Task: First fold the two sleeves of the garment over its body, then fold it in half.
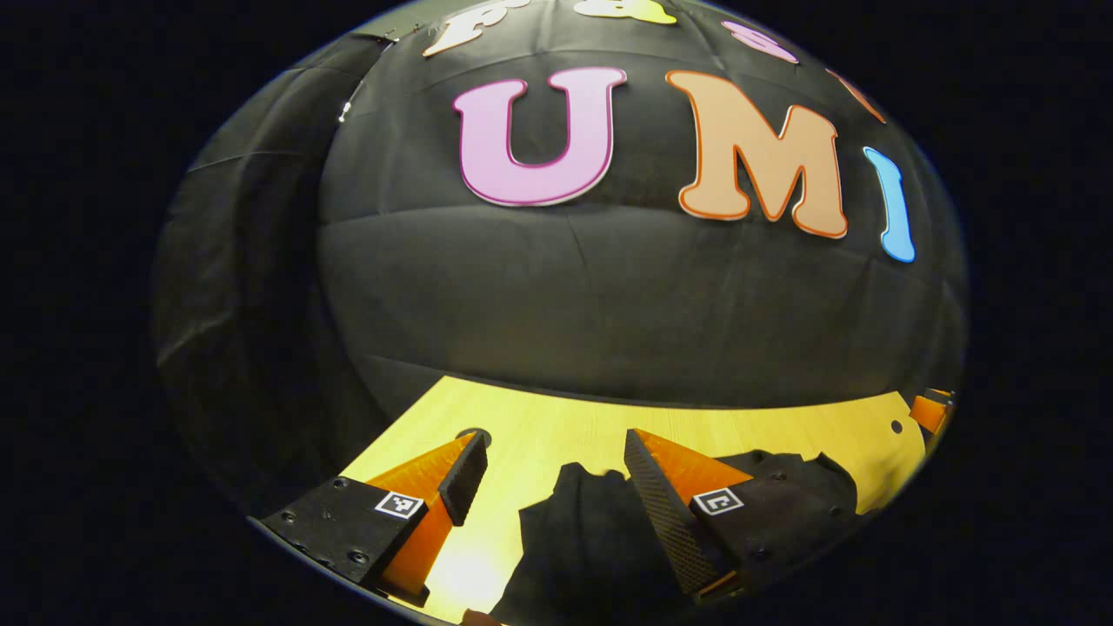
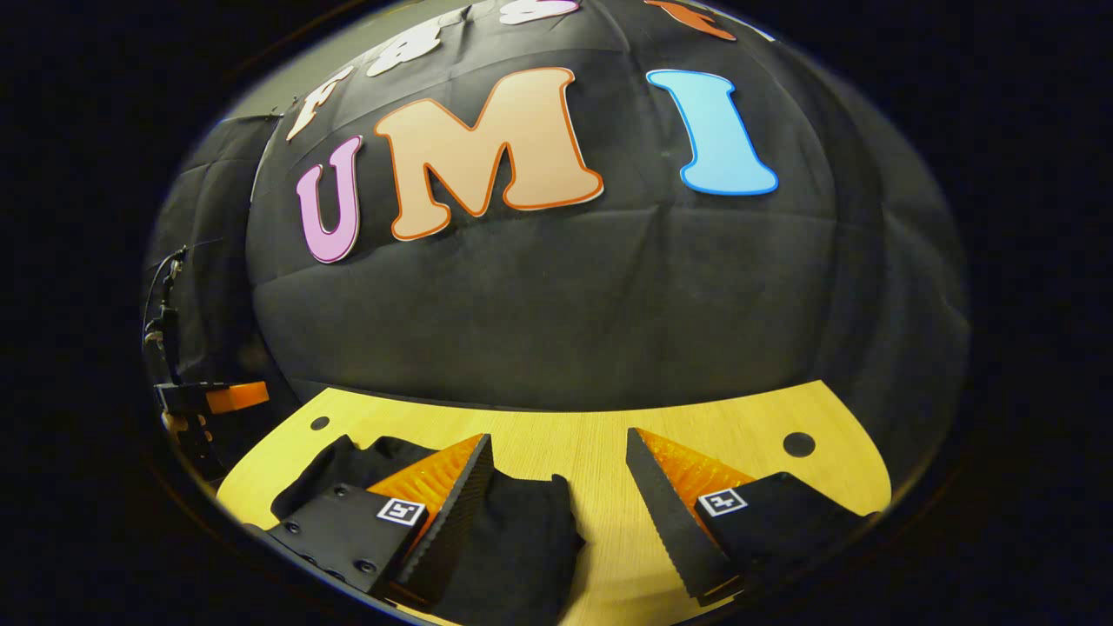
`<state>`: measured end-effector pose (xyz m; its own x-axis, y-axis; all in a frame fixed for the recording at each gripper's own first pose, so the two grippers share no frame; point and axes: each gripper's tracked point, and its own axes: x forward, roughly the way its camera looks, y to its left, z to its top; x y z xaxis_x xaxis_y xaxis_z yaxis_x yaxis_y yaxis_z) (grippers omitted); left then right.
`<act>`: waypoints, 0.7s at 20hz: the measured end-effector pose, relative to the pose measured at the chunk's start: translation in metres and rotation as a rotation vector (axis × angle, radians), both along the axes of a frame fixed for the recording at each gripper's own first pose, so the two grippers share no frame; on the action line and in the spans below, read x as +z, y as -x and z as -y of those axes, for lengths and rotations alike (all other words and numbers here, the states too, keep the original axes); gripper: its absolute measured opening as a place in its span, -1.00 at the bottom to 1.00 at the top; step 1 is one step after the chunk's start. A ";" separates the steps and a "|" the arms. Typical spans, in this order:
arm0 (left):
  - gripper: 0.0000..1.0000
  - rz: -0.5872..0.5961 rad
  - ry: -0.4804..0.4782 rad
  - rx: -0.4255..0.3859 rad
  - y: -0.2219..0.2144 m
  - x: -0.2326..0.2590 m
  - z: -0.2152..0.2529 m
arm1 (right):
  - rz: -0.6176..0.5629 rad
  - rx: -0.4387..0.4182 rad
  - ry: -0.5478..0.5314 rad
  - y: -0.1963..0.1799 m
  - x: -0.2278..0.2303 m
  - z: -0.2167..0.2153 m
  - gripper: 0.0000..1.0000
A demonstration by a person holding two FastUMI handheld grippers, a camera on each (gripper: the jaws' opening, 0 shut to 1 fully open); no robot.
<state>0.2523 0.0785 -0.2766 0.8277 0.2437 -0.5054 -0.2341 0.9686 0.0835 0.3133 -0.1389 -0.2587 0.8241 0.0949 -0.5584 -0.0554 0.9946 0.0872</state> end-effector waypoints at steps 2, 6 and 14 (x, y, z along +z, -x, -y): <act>0.93 0.038 -0.021 -0.006 0.006 0.020 0.002 | 0.020 0.004 0.011 0.008 0.013 -0.001 0.95; 0.93 0.124 -0.061 -0.057 0.030 0.069 0.017 | 0.111 -0.007 0.048 0.041 0.060 0.000 0.95; 0.94 0.334 -0.100 -0.176 0.146 0.182 0.043 | 0.324 -0.065 0.058 0.187 0.163 -0.019 0.94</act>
